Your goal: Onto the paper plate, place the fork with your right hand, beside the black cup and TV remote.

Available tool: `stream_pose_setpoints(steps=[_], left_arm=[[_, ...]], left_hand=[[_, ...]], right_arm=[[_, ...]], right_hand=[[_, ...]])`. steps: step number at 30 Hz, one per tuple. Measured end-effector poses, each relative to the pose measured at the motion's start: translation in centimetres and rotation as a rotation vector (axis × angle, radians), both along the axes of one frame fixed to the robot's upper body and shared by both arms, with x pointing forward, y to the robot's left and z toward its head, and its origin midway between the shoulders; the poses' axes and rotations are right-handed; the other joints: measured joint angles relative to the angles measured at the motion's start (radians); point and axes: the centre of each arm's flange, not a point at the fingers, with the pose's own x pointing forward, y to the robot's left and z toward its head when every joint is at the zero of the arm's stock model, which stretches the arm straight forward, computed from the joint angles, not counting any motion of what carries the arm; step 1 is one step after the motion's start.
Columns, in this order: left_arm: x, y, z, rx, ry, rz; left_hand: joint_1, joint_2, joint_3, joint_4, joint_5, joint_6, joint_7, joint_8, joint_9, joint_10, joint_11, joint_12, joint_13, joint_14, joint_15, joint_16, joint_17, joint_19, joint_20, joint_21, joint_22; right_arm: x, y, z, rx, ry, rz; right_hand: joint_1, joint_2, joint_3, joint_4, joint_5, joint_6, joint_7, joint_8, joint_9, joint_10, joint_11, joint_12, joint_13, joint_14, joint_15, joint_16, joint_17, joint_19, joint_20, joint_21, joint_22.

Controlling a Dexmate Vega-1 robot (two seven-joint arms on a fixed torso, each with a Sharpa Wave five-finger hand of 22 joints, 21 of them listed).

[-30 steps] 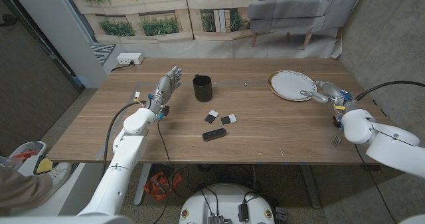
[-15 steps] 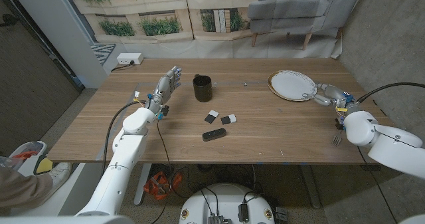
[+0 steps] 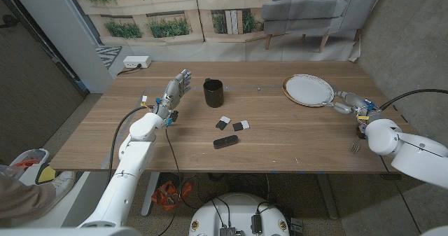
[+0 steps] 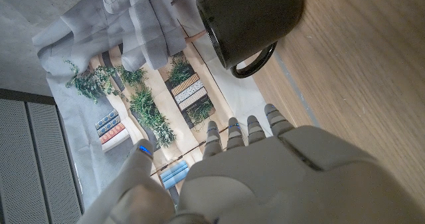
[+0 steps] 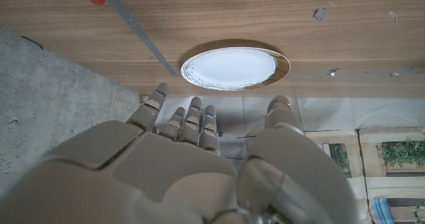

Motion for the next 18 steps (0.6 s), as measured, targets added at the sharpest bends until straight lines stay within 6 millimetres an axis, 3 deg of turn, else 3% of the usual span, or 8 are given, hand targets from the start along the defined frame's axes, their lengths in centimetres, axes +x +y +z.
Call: stream_pose_setpoints(steps=[5, 12, 18], left_arm=[[0.18, -0.02, 0.08, 0.001, 0.002, -0.002], [0.30, -0.07, 0.20, 0.004, -0.001, -0.005], [0.55, -0.12, 0.35, 0.004, -0.001, -0.006]], left_hand=[[0.000, 0.000, 0.000, 0.000, 0.000, 0.000, 0.000, 0.000, 0.000, 0.000, 0.000, 0.000, 0.000, 0.000, 0.000, 0.000, 0.000, 0.000, 0.000, 0.000, 0.000], [0.000, 0.000, 0.000, 0.000, 0.000, 0.000, 0.000, 0.000, 0.000, 0.000, 0.000, 0.000, 0.000, 0.000, 0.000, 0.000, 0.000, 0.000, 0.000, 0.000, 0.000], [0.000, 0.000, 0.000, 0.000, 0.000, 0.000, 0.000, 0.000, 0.000, 0.000, 0.000, 0.000, 0.000, 0.000, 0.000, 0.000, 0.000, 0.000, 0.000, 0.000, 0.000]], right_arm=[[-0.11, -0.22, -0.11, -0.004, 0.009, -0.002], [-0.43, -0.53, -0.28, -0.009, 0.021, -0.008], [-0.62, -0.88, -0.57, -0.014, 0.037, -0.026]], right_hand=[[0.004, 0.004, 0.000, 0.000, 0.000, 0.000, 0.000, 0.000, 0.000, 0.000, 0.000, 0.000, 0.000, 0.000, 0.000, 0.000, 0.000, 0.000, 0.000, 0.000, 0.000], [0.016, 0.000, 0.000, 0.000, 0.004, 0.000, 0.000, 0.000, 0.000, 0.005, 0.006, 0.000, 0.000, 0.027, -0.002, 0.004, 0.000, 0.041, -0.029, 0.005, 0.000], [0.016, 0.000, 0.000, 0.000, 0.004, 0.004, 0.004, 0.000, 0.000, 0.005, 0.005, 0.000, 0.000, 0.045, -0.001, 0.008, 0.000, 0.061, -0.025, 0.012, 0.000]])
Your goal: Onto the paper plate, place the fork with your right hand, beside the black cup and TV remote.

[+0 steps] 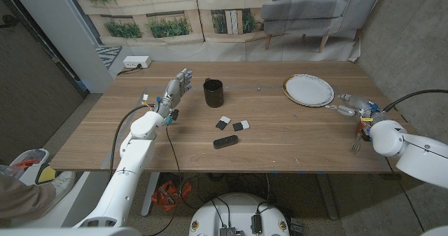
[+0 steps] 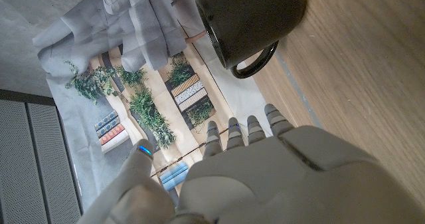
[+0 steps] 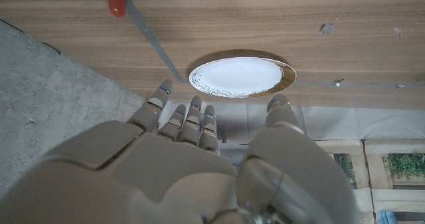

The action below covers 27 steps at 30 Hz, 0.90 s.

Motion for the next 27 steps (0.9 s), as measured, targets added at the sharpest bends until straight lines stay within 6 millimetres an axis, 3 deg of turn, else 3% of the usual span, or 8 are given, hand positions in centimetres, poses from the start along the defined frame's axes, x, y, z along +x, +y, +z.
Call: stream_pose_setpoints(steps=[14, 23, 27], left_arm=[[0.01, -0.03, 0.00, 0.001, 0.000, 0.000], [-0.16, -0.07, 0.03, 0.001, -0.004, 0.001], [-0.16, -0.08, 0.04, 0.001, -0.004, 0.002]], left_hand=[[0.000, 0.000, -0.004, -0.004, 0.000, 0.004, 0.004, 0.000, 0.000, 0.000, 0.000, 0.000, 0.000, 0.000, 0.000, 0.000, 0.000, 0.000, 0.000, 0.000, 0.000], [0.000, 0.000, 0.000, -0.008, 0.000, 0.004, 0.004, 0.000, 0.000, 0.000, 0.000, 0.000, 0.000, 0.000, 0.000, 0.000, 0.000, 0.000, 0.000, 0.000, 0.000], [0.000, 0.000, 0.000, -0.008, 0.000, 0.004, 0.004, 0.000, 0.000, 0.000, 0.000, 0.000, 0.000, 0.000, 0.000, 0.000, 0.000, 0.000, 0.000, 0.000, 0.000]], right_arm=[[-0.22, -0.28, -0.59, -0.009, 0.018, -0.023], [-0.25, -0.39, -0.77, -0.013, 0.024, -0.030], [-0.27, -0.46, -0.80, -0.015, 0.028, -0.031]], right_hand=[[0.005, -0.005, 0.000, 0.000, 0.000, 0.003, 0.003, 0.000, 0.000, 0.005, 0.006, 0.000, 0.000, 0.028, -0.001, 0.008, 0.005, 0.011, 0.000, 0.000, 0.000], [0.005, -0.005, 0.000, 0.000, 0.000, 0.009, 0.009, 0.000, 0.000, 0.010, 0.011, 0.000, 0.000, 0.062, 0.001, 0.015, 0.010, 0.032, 0.022, 0.000, 0.000], [0.005, -0.005, 0.000, 0.000, 0.000, 0.009, 0.009, 0.000, 0.000, 0.010, 0.011, 0.000, 0.000, 0.064, -0.001, 0.015, 0.010, 0.040, 0.018, 0.000, 0.000]])
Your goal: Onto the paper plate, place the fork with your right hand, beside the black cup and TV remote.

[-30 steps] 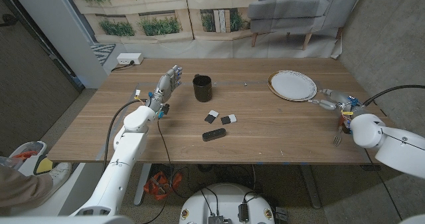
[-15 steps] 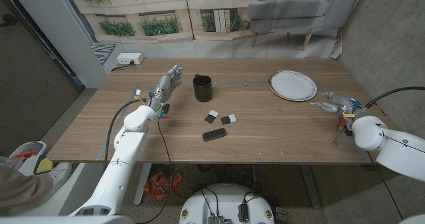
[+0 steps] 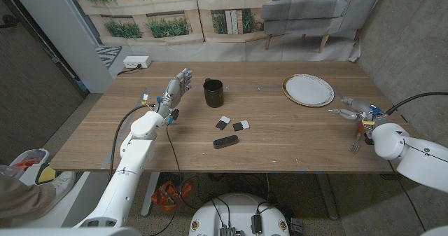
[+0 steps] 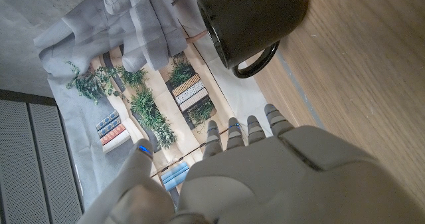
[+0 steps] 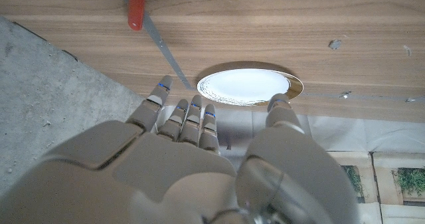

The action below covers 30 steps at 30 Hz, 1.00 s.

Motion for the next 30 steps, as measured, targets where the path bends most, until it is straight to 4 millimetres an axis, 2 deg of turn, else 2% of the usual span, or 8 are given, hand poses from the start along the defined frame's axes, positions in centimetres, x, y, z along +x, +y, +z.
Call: stream_pose_setpoints(steps=[11, 20, 27, 30], left_arm=[[-0.1, -0.1, 0.0, 0.000, -0.002, -0.001], [-0.1, -0.3, 0.2, 0.003, -0.003, -0.004], [0.0, -0.3, 0.4, 0.006, -0.006, -0.007], [0.1, -0.3, 0.5, 0.008, -0.005, -0.008]], left_hand=[[0.000, 0.000, 0.000, 0.000, 0.000, 0.000, 0.000, 0.000, 0.000, 0.000, 0.000, 0.000, 0.000, 0.000, 0.000, 0.000, 0.000, 0.000, 0.000, 0.000, 0.000], [0.003, 0.003, 0.000, 0.000, 0.000, 0.000, 0.000, 0.000, 0.000, 0.000, 0.000, 0.000, 0.000, 0.000, 0.000, 0.000, 0.000, 0.000, 0.000, 0.000, 0.000], [0.003, 0.003, 0.000, 0.000, 0.000, 0.000, 0.000, 0.000, 0.000, 0.000, 0.000, 0.000, 0.000, 0.000, 0.000, 0.000, 0.000, 0.000, 0.000, 0.000, 0.000], [0.003, 0.003, 0.000, 0.000, 0.000, 0.000, 0.000, 0.000, 0.000, 0.000, 0.000, 0.000, 0.000, 0.000, 0.000, 0.000, 0.000, 0.000, 0.000, 0.000, 0.000]], right_arm=[[-0.3, -0.7, -0.2, -0.006, 0.010, -0.018], [-0.7, -1.2, -0.6, -0.002, 0.014, -0.037], [-0.9, -1.6, -1.1, 0.003, 0.020, -0.060], [-1.0, -1.6, -1.3, 0.008, 0.024, -0.068]], right_hand=[[0.000, 0.000, -0.004, 0.004, 0.000, 0.000, 0.000, 0.000, 0.000, 0.004, 0.003, 0.000, 0.000, 0.036, 0.000, 0.015, 0.005, 0.025, 0.025, 0.007, 0.005], [0.000, 0.000, -0.006, 0.002, 0.000, 0.005, 0.005, 0.000, 0.000, 0.018, 0.010, 0.008, 0.000, 0.047, 0.000, 0.021, 0.009, 0.030, 0.020, 0.006, 0.005], [0.000, 0.000, -0.011, 0.006, 0.000, 0.022, 0.022, 0.000, 0.000, 0.042, 0.016, 0.016, -0.002, 0.075, 0.000, 0.027, 0.009, 0.052, 0.023, 0.007, 0.005], [-0.004, -0.004, -0.011, 0.006, 0.000, 0.030, 0.030, 0.000, 0.000, 0.043, 0.017, 0.016, -0.003, 0.085, 0.006, 0.029, 0.009, 0.072, 0.036, 0.011, 0.005]])
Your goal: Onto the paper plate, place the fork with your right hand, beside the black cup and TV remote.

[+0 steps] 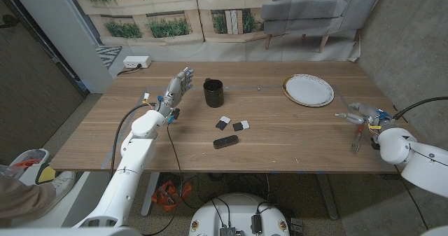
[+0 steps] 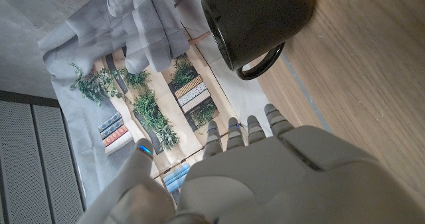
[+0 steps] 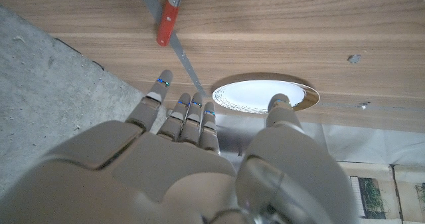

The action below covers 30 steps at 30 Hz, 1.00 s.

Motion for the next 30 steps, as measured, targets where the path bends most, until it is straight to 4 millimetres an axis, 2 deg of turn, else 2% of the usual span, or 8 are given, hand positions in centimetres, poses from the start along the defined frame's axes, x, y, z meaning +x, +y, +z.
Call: stream_pose_setpoints(steps=[3, 9, 15, 21, 30], left_arm=[[0.0, 0.0, 0.0, 0.003, 0.000, -0.002], [0.1, 0.0, 0.2, 0.007, -0.001, -0.003], [0.1, 0.0, 0.3, 0.008, -0.002, -0.003], [0.1, -0.1, 0.3, 0.009, -0.002, -0.004], [0.1, -0.2, 0.2, 0.008, -0.001, -0.006]], left_hand=[[0.000, 0.000, 0.000, 0.000, 0.000, 0.000, 0.000, 0.000, 0.000, 0.000, 0.000, 0.000, 0.000, 0.000, 0.000, 0.000, 0.000, 0.000, 0.000, 0.000, 0.000], [0.000, 0.000, 0.000, 0.000, 0.000, 0.000, 0.000, 0.000, 0.000, 0.000, 0.000, 0.000, 0.000, 0.000, 0.000, 0.000, 0.000, 0.000, 0.000, 0.000, 0.000], [-0.008, 0.008, -0.004, -0.004, 0.000, 0.000, 0.000, 0.000, 0.000, 0.000, 0.000, 0.000, 0.000, 0.000, 0.000, 0.000, 0.000, 0.000, 0.000, 0.000, 0.000], [-0.008, 0.008, -0.004, -0.004, 0.000, 0.000, 0.000, 0.000, 0.000, 0.000, 0.000, 0.000, 0.000, 0.000, 0.000, 0.000, 0.000, 0.000, 0.000, 0.000, 0.000], [-0.008, 0.008, -0.004, -0.004, 0.000, 0.000, 0.000, 0.000, 0.000, 0.000, 0.000, 0.000, 0.000, 0.000, 0.000, 0.000, 0.000, 0.000, 0.000, -0.004, 0.000]], right_arm=[[-0.1, 0.0, -0.1, 0.003, 0.001, -0.006], [-0.1, -0.2, -0.3, 0.004, 0.004, -0.019], [-0.2, -0.3, -0.5, 0.008, 0.009, -0.028], [-0.2, -0.5, -0.8, 0.012, 0.013, -0.040], [-0.4, -0.7, -1.2, 0.016, 0.021, -0.053]], right_hand=[[0.000, 0.000, -0.004, 0.004, 0.000, 0.000, 0.000, 0.000, 0.000, 0.005, 0.005, 0.000, 0.000, 0.000, 0.000, 0.004, 0.005, 0.018, 0.018, 0.006, 0.000], [-0.002, -0.002, -0.004, 0.004, 0.000, 0.000, 0.000, 0.000, 0.000, 0.015, 0.003, 0.000, 0.000, 0.011, 0.004, 0.006, 0.005, 0.023, 0.023, 0.007, 0.000], [-0.004, -0.004, -0.008, 0.000, 0.000, -0.004, -0.015, 0.000, 0.000, 0.032, 0.003, 0.000, 0.000, 0.029, 0.015, 0.010, 0.009, 0.035, 0.035, 0.007, 0.005], [-0.004, -0.004, -0.012, 0.004, 0.000, 0.047, -0.033, 0.017, 0.004, 0.035, 0.015, 0.000, -0.004, 0.030, 0.027, 0.010, 0.007, 0.035, 0.035, 0.006, 0.005], [-0.004, -0.004, -0.012, 0.004, 0.000, 0.081, -0.031, 0.023, 0.005, 0.033, 0.016, -0.006, -0.004, 0.026, 0.030, 0.010, 0.008, 0.041, 0.041, 0.006, 0.005]])
